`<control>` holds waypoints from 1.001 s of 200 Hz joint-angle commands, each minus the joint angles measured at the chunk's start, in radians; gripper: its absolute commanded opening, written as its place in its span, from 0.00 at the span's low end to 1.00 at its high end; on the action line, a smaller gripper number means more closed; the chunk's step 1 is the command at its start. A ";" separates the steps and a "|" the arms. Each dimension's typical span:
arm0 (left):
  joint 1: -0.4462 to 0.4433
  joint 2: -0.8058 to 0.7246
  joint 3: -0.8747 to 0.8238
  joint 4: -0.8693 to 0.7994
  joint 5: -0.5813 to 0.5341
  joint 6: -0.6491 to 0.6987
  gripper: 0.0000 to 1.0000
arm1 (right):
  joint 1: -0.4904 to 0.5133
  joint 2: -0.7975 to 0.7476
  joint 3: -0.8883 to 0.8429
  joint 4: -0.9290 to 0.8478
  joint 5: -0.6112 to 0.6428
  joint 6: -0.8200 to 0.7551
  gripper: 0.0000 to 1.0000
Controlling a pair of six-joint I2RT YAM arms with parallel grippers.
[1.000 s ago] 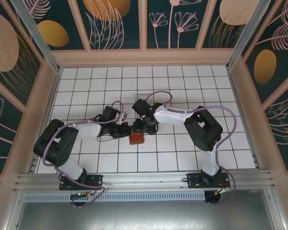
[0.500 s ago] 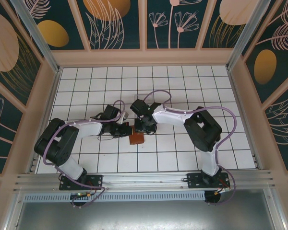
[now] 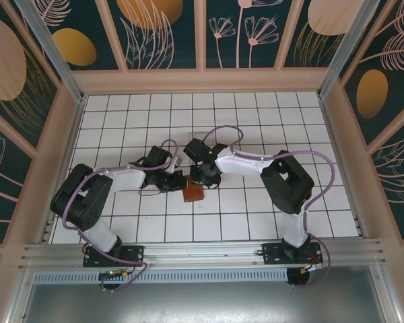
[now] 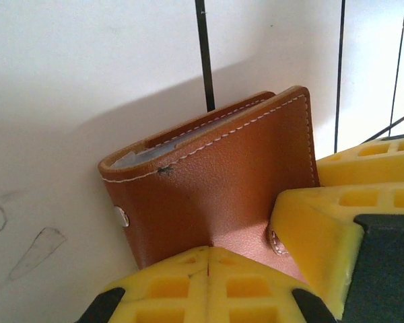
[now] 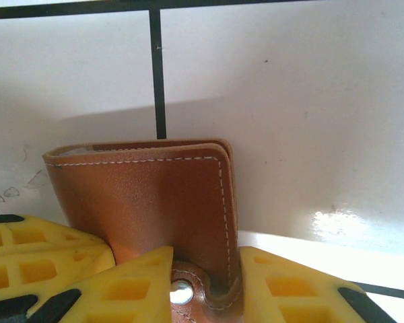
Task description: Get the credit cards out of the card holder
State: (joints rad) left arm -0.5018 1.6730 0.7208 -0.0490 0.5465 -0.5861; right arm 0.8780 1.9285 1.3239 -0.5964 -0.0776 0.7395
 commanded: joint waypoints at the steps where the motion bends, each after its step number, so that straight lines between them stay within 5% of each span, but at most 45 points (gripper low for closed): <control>1: 0.007 0.115 -0.067 -0.209 -0.304 0.033 0.00 | -0.020 -0.063 -0.023 -0.149 0.110 0.000 0.27; 123: 0.006 0.091 -0.045 -0.226 -0.306 0.041 0.00 | -0.050 -0.175 -0.072 -0.115 0.103 -0.042 0.36; 200: 0.007 0.054 -0.001 -0.257 -0.274 0.032 0.00 | -0.068 -0.143 -0.106 0.061 -0.092 -0.068 0.62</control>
State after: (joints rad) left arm -0.5110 1.6688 0.7624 -0.1131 0.5064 -0.5755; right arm 0.8104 1.7592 1.2068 -0.5972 -0.1066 0.6918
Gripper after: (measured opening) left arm 0.066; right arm 0.612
